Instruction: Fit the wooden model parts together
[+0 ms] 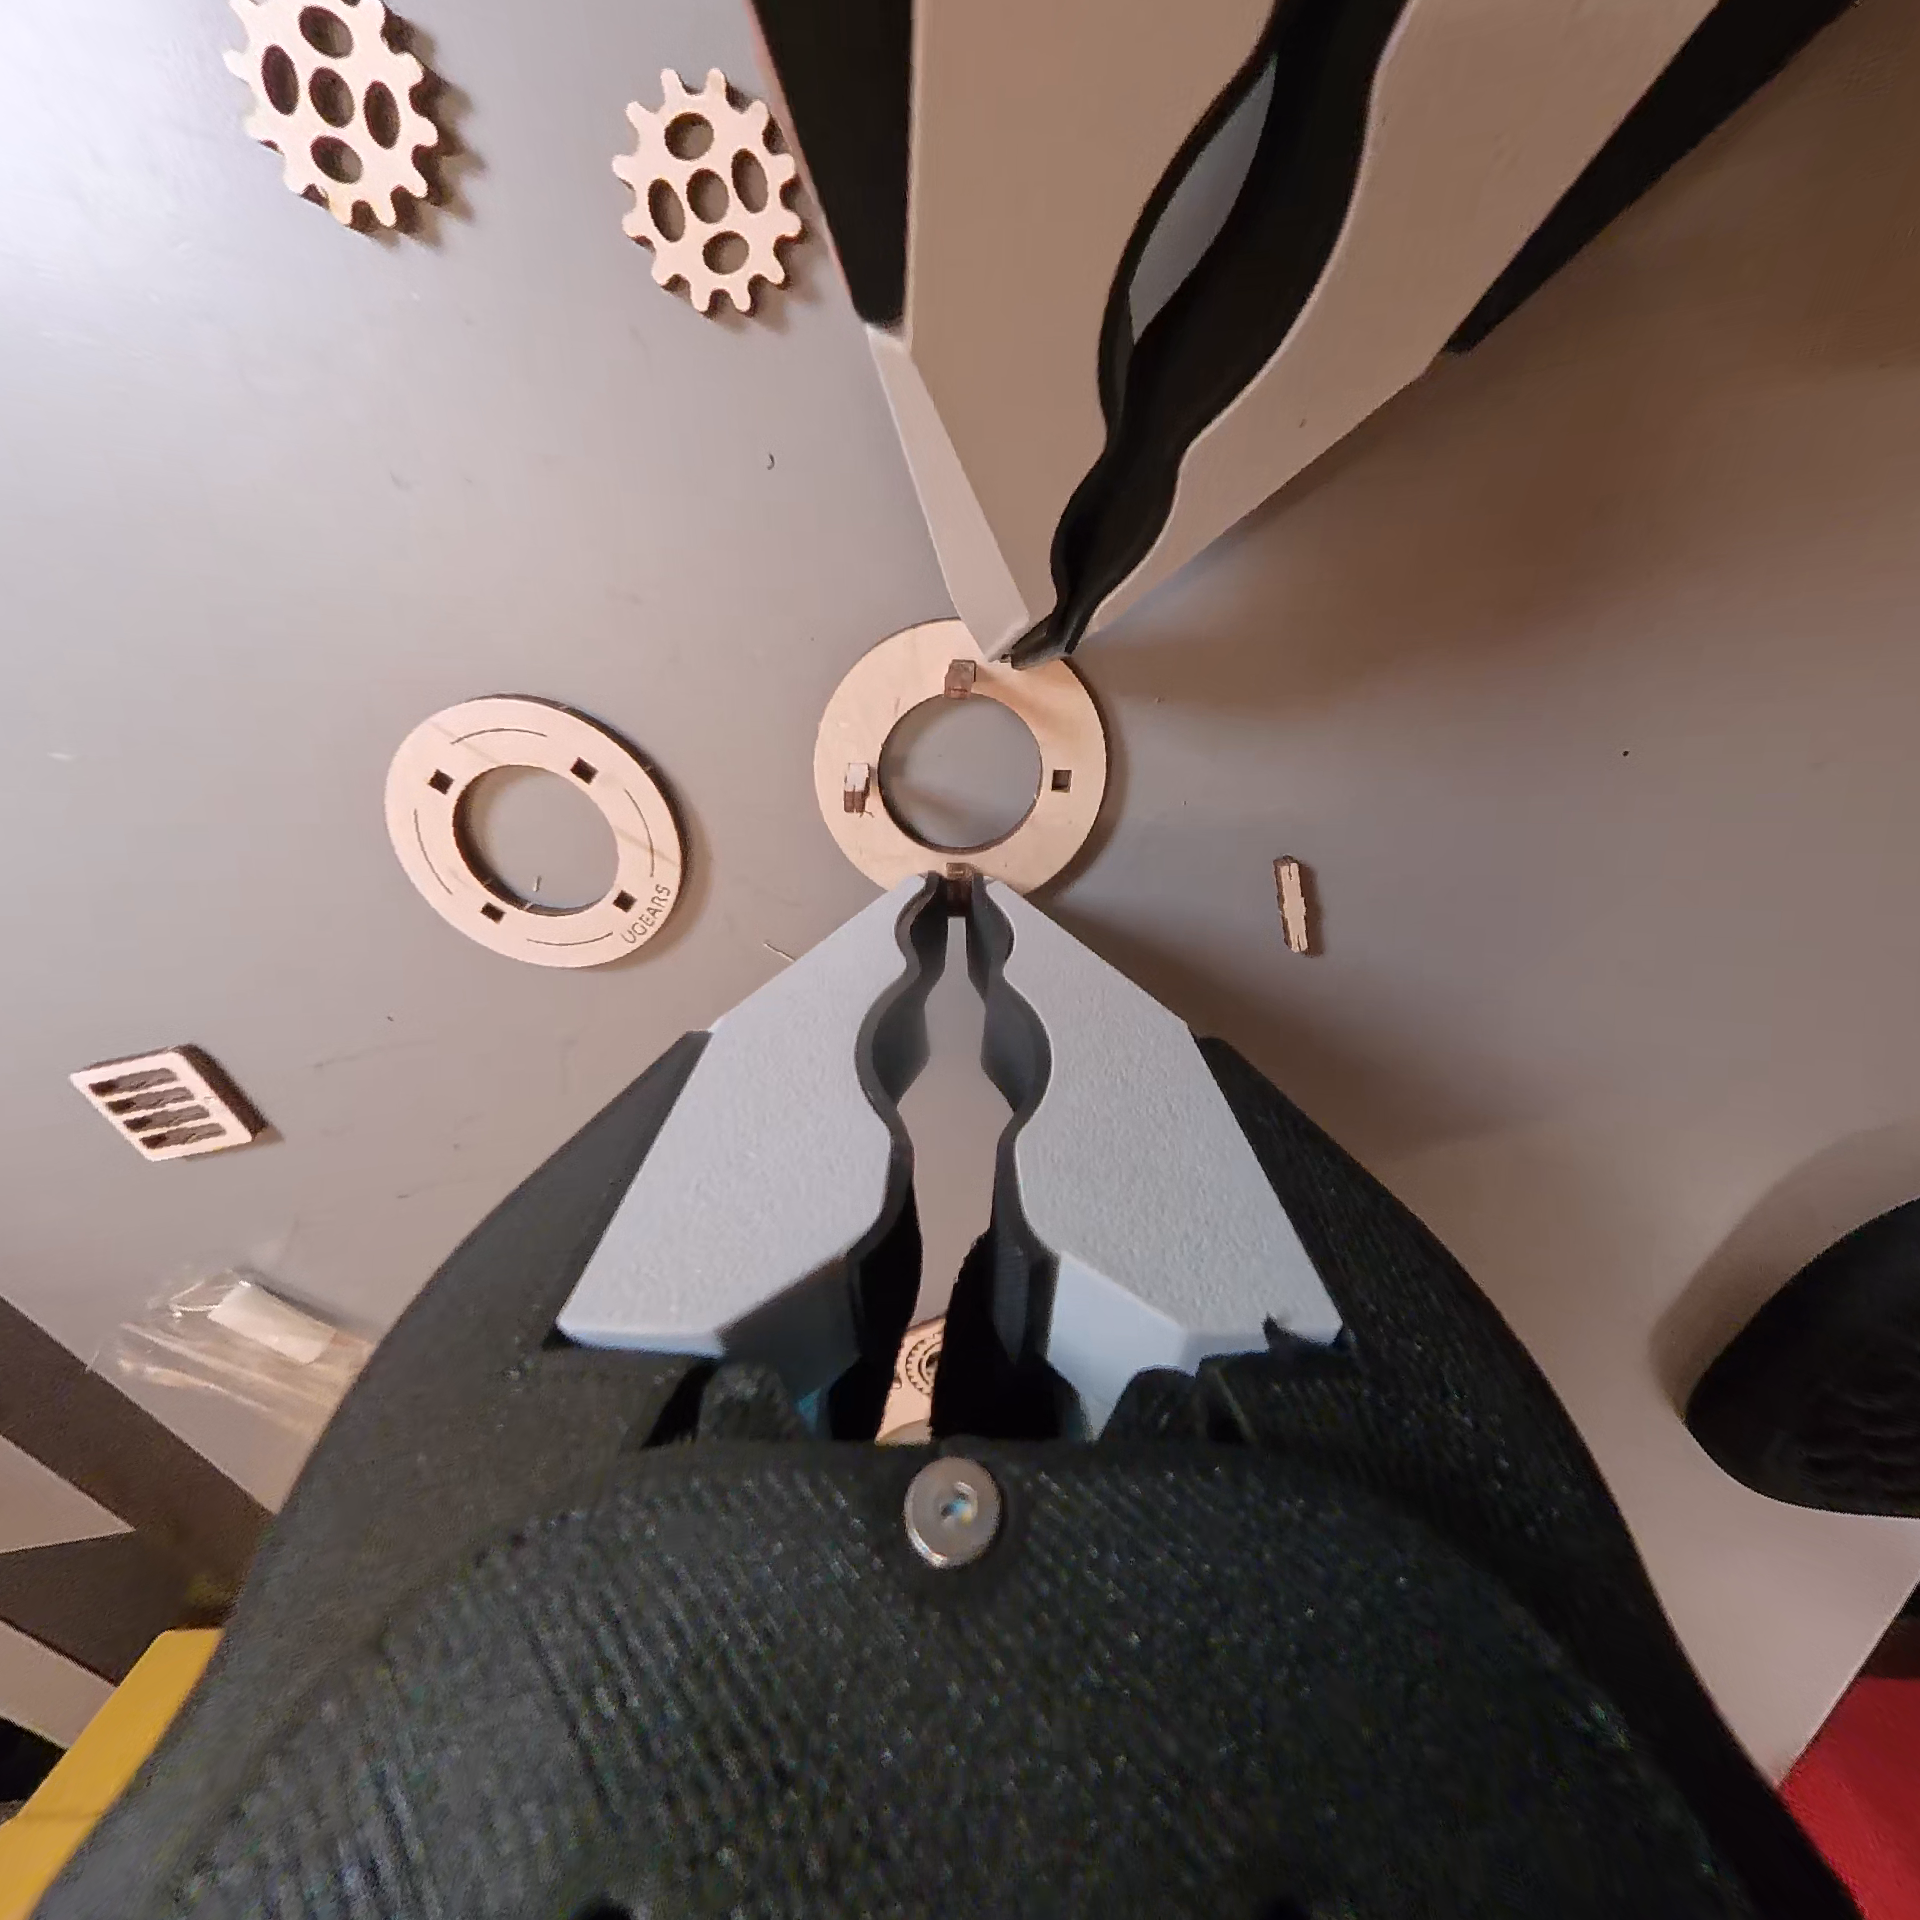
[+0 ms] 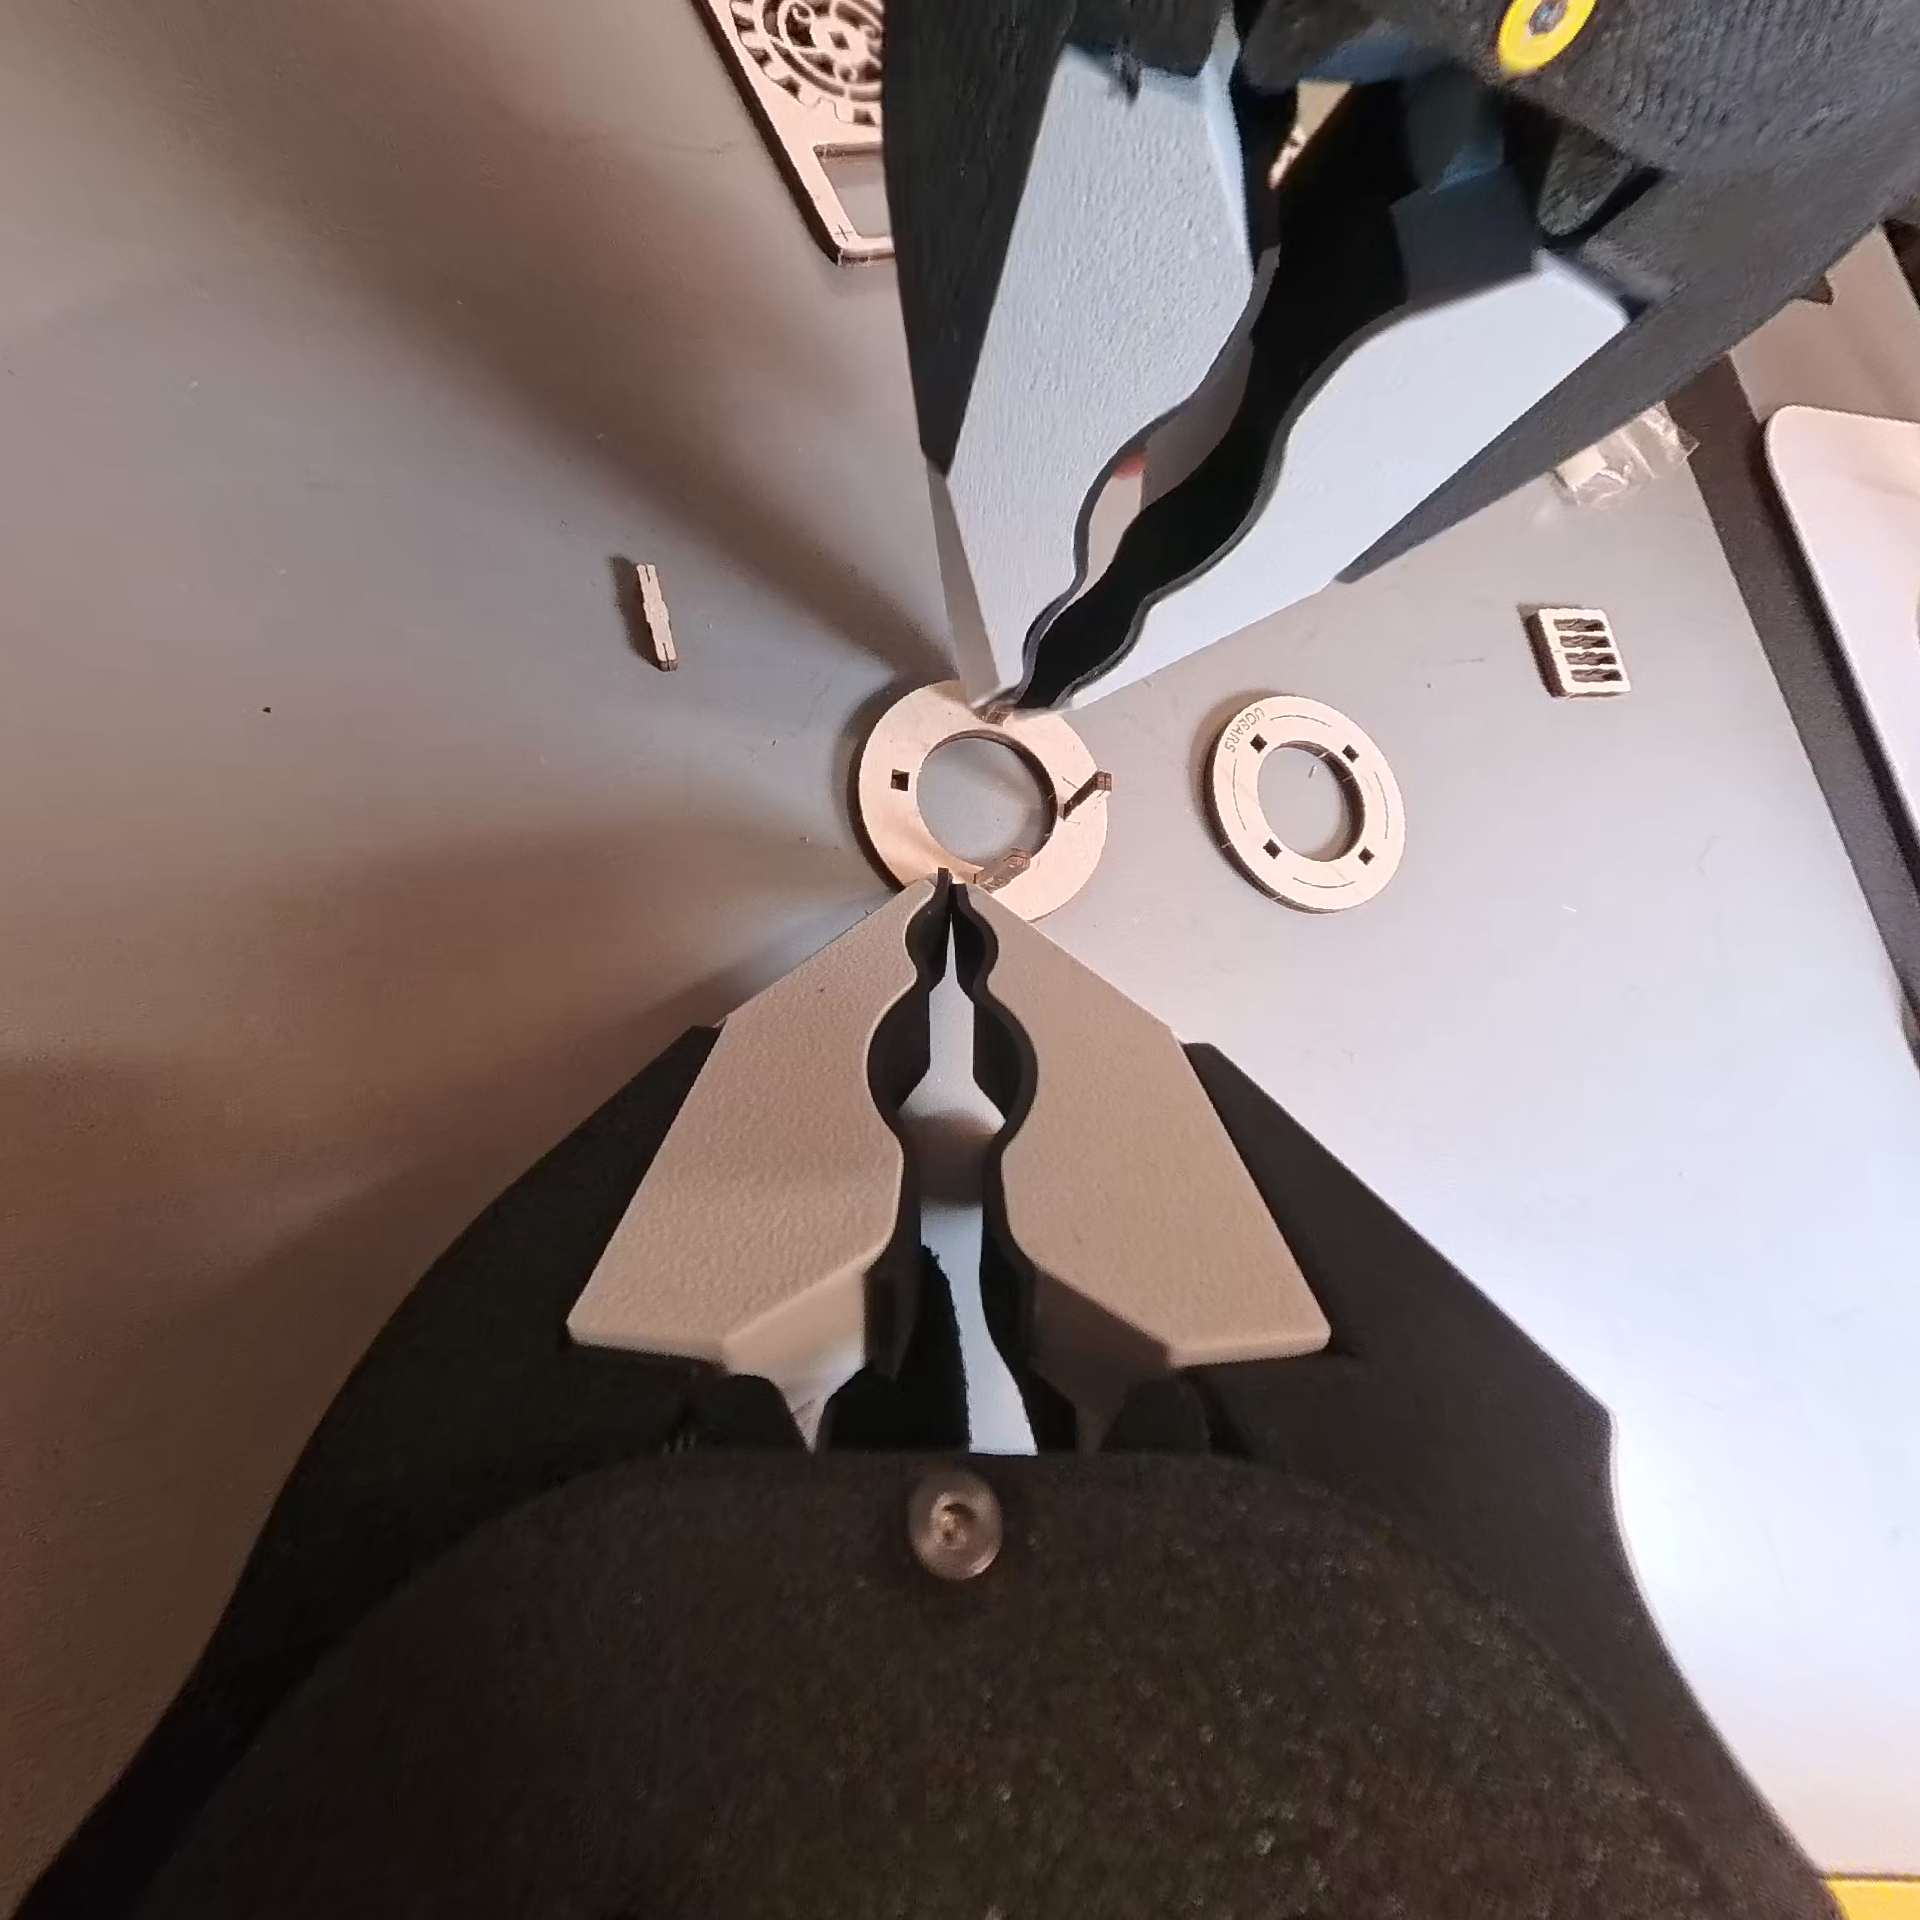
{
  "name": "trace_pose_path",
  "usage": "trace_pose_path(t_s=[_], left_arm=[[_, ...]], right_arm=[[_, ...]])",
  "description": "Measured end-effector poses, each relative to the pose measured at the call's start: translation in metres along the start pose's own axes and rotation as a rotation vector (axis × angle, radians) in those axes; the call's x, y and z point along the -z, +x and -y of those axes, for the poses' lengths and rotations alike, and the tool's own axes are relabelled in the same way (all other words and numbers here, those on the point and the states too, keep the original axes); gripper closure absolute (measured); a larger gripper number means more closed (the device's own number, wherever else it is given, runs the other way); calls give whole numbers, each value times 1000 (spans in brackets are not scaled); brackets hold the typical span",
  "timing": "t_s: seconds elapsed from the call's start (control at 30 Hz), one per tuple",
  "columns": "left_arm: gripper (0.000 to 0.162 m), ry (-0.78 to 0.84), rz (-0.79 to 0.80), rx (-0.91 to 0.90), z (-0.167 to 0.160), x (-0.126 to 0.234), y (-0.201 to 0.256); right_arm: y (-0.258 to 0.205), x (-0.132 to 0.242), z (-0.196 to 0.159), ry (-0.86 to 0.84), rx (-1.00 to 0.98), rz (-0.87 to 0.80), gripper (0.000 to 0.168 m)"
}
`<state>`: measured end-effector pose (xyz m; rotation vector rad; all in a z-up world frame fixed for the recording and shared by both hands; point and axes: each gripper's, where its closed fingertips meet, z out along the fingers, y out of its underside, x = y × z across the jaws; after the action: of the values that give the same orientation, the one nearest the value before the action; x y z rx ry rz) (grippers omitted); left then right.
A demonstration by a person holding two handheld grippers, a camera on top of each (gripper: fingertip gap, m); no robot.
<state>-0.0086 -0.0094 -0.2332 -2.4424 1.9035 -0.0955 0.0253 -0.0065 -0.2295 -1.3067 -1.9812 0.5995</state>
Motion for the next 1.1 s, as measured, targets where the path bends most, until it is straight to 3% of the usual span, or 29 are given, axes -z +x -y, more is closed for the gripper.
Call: trace_pose_path(t_s=[0.4,0.5,0.6,0.93,1.1], left_arm=[[159,53,-31,59,2,-1,1],[147,140,-81,114,11,5,7],[144,117,-43,110,2,8,4],[159,175,-20,121,4,3,7],[160,184,-22,170,6,3,8]], right_arm=[[0,1,-1,10,11,-7,168],[-1,2,0,23,7,-7,168],[-3,4,3,55,-38,27,161],[-4,1,6,50,-61,45,159],[-3,2,6,55,-62,47,159]])
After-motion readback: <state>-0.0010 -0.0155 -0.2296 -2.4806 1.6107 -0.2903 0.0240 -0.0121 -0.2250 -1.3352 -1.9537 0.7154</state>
